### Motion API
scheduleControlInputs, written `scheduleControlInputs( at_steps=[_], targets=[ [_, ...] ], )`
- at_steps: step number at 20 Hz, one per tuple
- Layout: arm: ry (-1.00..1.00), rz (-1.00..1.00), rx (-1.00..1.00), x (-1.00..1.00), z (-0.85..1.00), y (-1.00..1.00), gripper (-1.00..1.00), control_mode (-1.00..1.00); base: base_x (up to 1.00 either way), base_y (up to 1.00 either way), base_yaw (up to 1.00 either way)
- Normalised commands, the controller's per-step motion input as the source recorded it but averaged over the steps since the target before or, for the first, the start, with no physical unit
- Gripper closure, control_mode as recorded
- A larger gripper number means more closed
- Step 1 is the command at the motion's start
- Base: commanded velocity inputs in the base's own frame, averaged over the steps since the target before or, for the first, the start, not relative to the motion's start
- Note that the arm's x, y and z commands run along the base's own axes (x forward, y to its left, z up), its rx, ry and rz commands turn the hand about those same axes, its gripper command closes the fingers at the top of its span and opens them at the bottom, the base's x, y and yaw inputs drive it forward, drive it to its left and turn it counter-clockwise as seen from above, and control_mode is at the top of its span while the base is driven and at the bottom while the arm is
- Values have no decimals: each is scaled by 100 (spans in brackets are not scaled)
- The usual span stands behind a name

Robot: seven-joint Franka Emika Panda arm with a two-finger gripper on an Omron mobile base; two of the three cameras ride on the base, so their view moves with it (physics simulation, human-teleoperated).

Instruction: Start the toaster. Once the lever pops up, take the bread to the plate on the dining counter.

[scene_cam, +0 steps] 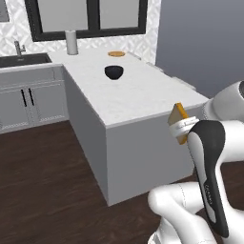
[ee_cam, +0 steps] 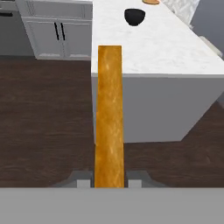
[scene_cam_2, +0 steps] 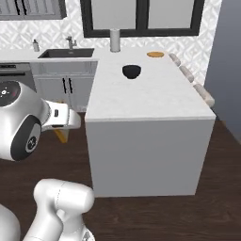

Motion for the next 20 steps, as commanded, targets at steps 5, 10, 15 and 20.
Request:
scheduleControlInputs(
  at_steps=[5,10,15,20],
  targets=[
    [0,0,0,0,0,0,100,100,47,-100,10],
    [0,0,0,0,0,0,100,100,47,-100,18],
    [0,0,0,0,0,0,100,100,54,-100,26],
    [0,0,0,0,0,0,100,100,62,-100,33]
  ],
)
